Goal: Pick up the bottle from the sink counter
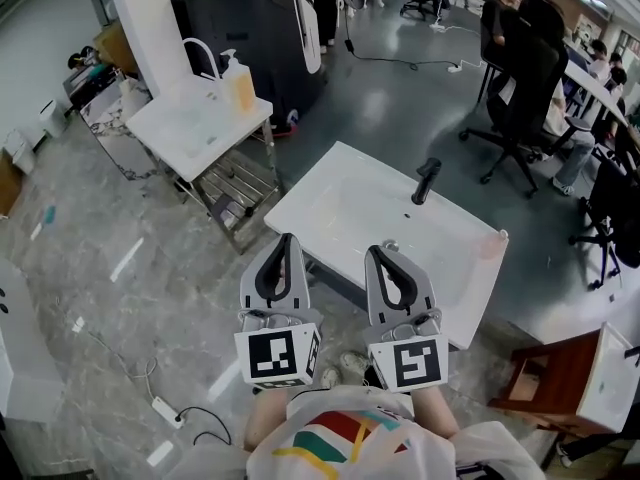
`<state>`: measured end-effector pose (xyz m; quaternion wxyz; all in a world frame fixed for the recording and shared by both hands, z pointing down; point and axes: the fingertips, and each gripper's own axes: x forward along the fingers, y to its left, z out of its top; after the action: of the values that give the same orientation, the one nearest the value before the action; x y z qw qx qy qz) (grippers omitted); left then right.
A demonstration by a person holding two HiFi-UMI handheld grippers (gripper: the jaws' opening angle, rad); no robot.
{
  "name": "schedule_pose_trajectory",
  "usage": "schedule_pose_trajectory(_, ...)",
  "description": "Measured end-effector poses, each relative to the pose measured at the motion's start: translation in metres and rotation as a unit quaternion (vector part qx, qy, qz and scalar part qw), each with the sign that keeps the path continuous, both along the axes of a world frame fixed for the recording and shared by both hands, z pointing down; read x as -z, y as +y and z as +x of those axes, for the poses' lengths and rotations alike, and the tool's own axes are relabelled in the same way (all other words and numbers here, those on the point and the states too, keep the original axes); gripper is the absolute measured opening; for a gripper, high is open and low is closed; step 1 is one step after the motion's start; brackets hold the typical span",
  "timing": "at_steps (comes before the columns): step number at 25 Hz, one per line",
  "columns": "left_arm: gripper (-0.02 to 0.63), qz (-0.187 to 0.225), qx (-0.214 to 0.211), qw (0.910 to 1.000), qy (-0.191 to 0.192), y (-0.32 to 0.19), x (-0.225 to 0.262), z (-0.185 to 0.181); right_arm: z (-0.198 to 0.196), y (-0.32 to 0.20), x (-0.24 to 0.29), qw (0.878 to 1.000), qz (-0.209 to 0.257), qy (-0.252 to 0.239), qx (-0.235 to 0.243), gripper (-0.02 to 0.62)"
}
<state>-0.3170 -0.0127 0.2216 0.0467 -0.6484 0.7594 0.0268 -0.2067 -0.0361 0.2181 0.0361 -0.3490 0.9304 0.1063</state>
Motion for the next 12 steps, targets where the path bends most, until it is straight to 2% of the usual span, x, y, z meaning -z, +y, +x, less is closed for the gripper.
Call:
schedule_pose_trajectory(8,0.018,0.015,-0.006,0.9999,-0.001,-0.029,0.009,0.021,0.005,-0.018,0.003,0.999,-0.009,-0.015,0.031,0.012)
schedule_pose_trajectory(12,0.018,0.013,-0.012,0.9998,-0.003,-0.041,0.008,0.031,0.012,-0.027,0.003,0.999,-0.006,-0.016,0.030,0.012)
